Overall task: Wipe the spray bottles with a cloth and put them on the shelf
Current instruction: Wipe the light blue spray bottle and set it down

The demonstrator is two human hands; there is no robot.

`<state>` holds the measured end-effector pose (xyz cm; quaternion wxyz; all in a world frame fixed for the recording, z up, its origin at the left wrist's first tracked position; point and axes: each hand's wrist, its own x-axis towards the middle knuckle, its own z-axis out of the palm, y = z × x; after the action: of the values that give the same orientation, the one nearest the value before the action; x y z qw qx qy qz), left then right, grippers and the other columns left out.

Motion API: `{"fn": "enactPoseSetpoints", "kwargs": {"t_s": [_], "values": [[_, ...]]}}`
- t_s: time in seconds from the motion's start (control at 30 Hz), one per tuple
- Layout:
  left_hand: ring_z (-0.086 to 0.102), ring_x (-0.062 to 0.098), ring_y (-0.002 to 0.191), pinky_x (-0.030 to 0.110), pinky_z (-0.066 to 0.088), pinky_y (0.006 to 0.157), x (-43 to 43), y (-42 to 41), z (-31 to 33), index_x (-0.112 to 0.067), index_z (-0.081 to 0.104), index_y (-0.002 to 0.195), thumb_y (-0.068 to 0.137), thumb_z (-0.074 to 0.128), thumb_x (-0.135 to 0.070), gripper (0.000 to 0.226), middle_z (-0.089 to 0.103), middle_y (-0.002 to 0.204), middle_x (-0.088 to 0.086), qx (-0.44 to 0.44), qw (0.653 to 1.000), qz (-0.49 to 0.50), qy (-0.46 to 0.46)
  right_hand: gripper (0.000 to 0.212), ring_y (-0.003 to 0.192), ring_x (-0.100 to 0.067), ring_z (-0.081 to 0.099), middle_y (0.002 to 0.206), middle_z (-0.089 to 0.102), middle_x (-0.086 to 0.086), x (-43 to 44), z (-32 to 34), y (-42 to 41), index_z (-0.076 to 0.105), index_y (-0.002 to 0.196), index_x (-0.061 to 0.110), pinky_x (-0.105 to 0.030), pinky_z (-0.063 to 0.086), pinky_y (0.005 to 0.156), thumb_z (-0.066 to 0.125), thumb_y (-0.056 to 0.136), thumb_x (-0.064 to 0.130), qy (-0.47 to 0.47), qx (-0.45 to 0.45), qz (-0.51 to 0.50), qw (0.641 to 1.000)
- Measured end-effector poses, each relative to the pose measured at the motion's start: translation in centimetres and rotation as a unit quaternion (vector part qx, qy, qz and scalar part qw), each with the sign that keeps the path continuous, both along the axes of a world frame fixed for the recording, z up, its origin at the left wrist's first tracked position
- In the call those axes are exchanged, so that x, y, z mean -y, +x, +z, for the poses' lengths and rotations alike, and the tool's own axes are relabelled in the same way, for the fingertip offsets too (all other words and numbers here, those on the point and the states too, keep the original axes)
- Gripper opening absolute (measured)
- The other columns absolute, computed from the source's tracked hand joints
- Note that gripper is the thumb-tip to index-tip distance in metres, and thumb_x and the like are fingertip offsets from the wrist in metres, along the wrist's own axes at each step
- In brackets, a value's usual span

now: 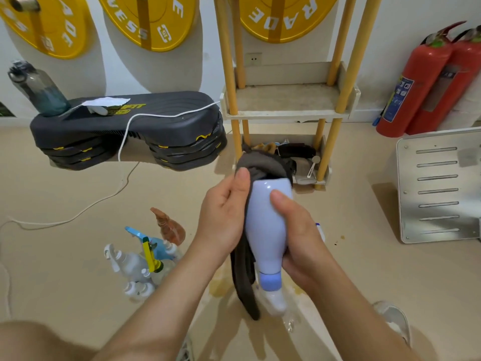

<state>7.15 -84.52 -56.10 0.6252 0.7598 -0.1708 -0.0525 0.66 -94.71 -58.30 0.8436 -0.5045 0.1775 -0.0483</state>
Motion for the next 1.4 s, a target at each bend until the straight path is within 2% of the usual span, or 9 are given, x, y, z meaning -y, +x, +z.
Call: {"fn": "enactPoseSetpoints", "kwargs": {"t_s": [0.17, 0.3, 0.5, 0.6, 0.67, 0.77, 0.93, 1.27, 1.4], "values": [[0.070, 0.016, 0.083, 0.042, 0.057, 0.077, -1.2, 1.0, -2.1, -0.017, 0.073, 0.101, 0.099, 0.057, -0.016, 0.016, 0.076, 0.085, 0.005, -0.097, 0.989, 0.107, -0.032, 0.064, 0.104, -0.030, 0.069, 0.114, 0.073, -0.014, 1.8, 0.7, 0.8, 0.065, 0.117, 0.016, -0.048, 0.054, 0.089, 0.068, 0.067, 0.055, 0.131, -0.029, -0.069, 0.989], [0.071, 0.010, 0.090, 0.020, 0.056, 0.077, -0.9, -0.6, -1.8, -0.019, 0.069, 0.121, 0.098, 0.058, -0.011, 0.027, 0.077, 0.097, -0.006, -0.110, 0.993, 0.030, -0.037, 0.095, 0.118, -0.027, 0.064, 0.137, 0.061, -0.010, 4.3, 0.8, 2.2, 0.046, 0.144, 0.025, -0.043, 0.055, 0.085, 0.079, 0.063, 0.063, 0.170, 0.044, -0.155, 0.972], [0.052, 0.018, 0.123, 0.030, 0.047, 0.097, 0.2, -4.7, -4.7, -0.047, 0.030, 0.148, 0.087, 0.051, -0.057, 0.065, 0.045, 0.145, -0.005, 0.214, 0.924, -0.137, 0.285, 0.082, 0.104, -0.028, 0.071, 0.132, 0.064, -0.009, 4.3, -0.4, 2.9, 0.046, 0.144, 0.030, -0.045, 0.060, 0.075, 0.074, 0.073, 0.060, 0.275, 0.007, -0.221, 0.936], [0.060, 0.018, 0.101, 0.027, 0.050, 0.083, -0.8, -3.0, -4.7, -0.029, 0.048, 0.138, 0.088, 0.056, -0.043, 0.053, 0.061, 0.119, 0.005, 0.313, 0.907, -0.070, 0.271, 0.076, 0.105, -0.034, 0.069, 0.129, 0.064, -0.013, 4.1, -1.0, 3.1, 0.048, 0.141, 0.027, -0.055, 0.058, 0.079, 0.071, 0.076, 0.061, 0.313, -0.017, -0.181, 0.932], [0.061, 0.007, 0.091, 0.014, 0.045, 0.080, -1.7, -1.4, -3.5, -0.021, 0.065, 0.124, 0.087, 0.064, -0.033, 0.039, 0.068, 0.103, -0.008, 0.310, 0.926, -0.041, 0.211, 0.070, 0.110, -0.034, 0.066, 0.132, 0.060, -0.013, 4.2, -0.8, 3.0, 0.045, 0.140, 0.026, -0.060, 0.056, 0.082, 0.070, 0.082, 0.055, 0.257, -0.039, -0.166, 0.951], [0.062, -0.009, 0.084, 0.003, 0.044, 0.075, -2.7, -0.6, -1.2, -0.038, 0.072, 0.092, 0.076, 0.081, -0.022, 0.025, 0.069, 0.084, -0.032, 0.151, 0.976, 0.020, 0.158, 0.061, 0.105, -0.015, 0.059, 0.132, 0.048, -0.002, 5.6, 0.1, 2.1, 0.040, 0.133, 0.033, -0.043, 0.058, 0.077, 0.073, 0.084, 0.045, -0.057, -0.069, -0.174, 0.981], [0.065, 0.002, 0.073, 0.022, 0.055, 0.065, -4.0, 1.3, 0.7, -0.036, 0.071, 0.079, 0.060, 0.090, -0.030, 0.028, 0.070, 0.074, -0.022, -0.009, 0.994, 0.071, 0.087, 0.074, 0.101, -0.004, 0.054, 0.119, 0.047, 0.025, 7.9, 1.6, 0.8, 0.051, 0.119, 0.050, -0.024, 0.051, 0.075, 0.078, 0.051, 0.056, -0.417, 0.010, 0.094, 0.904], [0.070, 0.023, 0.089, 0.036, 0.057, 0.076, -5.4, 2.7, 1.3, -0.016, 0.075, 0.098, 0.092, 0.064, -0.016, 0.012, 0.075, 0.096, 0.008, -0.168, 0.968, 0.101, -0.159, 0.072, 0.103, -0.016, 0.063, 0.105, 0.062, 0.020, 7.7, -1.7, 0.3, 0.062, 0.105, 0.049, -0.028, 0.057, 0.068, 0.087, 0.038, 0.053, -0.293, 0.004, 0.111, 0.950], [0.069, 0.028, 0.082, 0.042, 0.055, 0.073, -6.0, 2.8, 1.9, -0.014, 0.080, 0.086, 0.098, 0.056, -0.035, 0.034, 0.075, 0.088, 0.009, -0.124, 0.989, 0.035, -0.072, 0.074, 0.102, -0.018, 0.064, 0.110, 0.064, 0.010, 7.8, -1.2, 0.3, 0.063, 0.108, 0.044, -0.032, 0.057, 0.071, 0.084, 0.037, 0.055, -0.286, 0.000, 0.100, 0.953]]}}
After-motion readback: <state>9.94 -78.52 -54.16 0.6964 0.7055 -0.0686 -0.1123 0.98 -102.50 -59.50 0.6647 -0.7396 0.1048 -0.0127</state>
